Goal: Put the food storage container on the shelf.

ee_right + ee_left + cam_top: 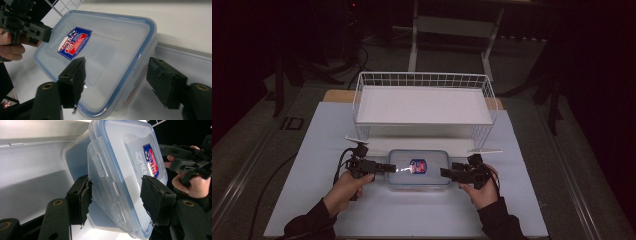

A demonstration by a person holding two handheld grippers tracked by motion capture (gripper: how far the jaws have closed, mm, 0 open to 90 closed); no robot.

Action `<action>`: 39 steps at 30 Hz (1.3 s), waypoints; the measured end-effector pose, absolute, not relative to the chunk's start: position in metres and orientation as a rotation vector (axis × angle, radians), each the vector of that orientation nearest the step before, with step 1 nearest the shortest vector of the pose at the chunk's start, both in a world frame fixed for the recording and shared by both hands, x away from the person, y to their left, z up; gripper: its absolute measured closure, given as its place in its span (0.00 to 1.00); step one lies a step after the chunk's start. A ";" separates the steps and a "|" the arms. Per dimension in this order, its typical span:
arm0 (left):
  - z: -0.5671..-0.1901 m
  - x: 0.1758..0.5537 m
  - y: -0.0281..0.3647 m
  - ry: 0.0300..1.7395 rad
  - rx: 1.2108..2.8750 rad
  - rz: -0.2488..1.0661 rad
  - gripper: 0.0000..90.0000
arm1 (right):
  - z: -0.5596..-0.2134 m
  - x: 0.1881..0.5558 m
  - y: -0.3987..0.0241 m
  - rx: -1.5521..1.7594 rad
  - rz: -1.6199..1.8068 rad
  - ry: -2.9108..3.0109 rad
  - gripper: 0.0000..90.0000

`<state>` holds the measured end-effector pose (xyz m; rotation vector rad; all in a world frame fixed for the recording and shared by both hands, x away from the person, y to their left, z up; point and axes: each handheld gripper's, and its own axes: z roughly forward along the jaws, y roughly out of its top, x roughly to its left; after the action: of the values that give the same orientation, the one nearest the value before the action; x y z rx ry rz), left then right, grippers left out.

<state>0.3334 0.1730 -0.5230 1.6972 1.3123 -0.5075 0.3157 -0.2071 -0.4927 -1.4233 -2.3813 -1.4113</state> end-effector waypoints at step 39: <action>-0.503 0.298 0.172 1.219 1.763 -0.359 0.59 | -0.500 0.310 -0.220 -1.453 -1.290 -2.076 0.54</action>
<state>0.2976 0.1724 -0.5035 1.7627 1.2188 -0.3594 0.3098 -0.2200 -0.4998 -1.4532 -2.0764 -1.2899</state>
